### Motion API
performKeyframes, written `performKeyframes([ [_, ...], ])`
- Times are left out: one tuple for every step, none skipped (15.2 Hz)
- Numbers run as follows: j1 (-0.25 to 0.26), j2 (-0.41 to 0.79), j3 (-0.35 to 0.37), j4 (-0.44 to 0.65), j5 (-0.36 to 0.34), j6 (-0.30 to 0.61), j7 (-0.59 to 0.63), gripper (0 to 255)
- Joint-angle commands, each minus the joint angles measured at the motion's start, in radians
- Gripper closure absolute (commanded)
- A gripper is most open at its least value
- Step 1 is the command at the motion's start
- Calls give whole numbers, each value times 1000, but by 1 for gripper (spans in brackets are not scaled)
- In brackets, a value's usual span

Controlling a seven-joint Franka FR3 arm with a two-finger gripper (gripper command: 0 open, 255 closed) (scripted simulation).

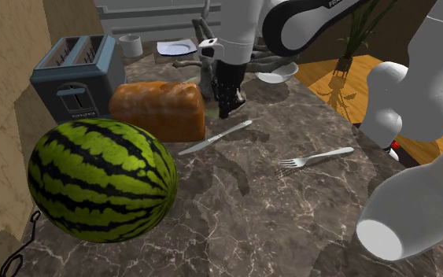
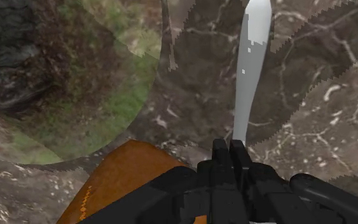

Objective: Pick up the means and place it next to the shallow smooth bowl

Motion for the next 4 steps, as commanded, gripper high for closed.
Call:
performKeyframes([
  [-6,112,-8,-11,0,-7,3,255],
  [-6,114,-8,-27,-1,11,2,255],
  [-9,144,-11,-15,-1,30,-4,255],
  [-15,126,-19,-28,1,23,-18,255],
])
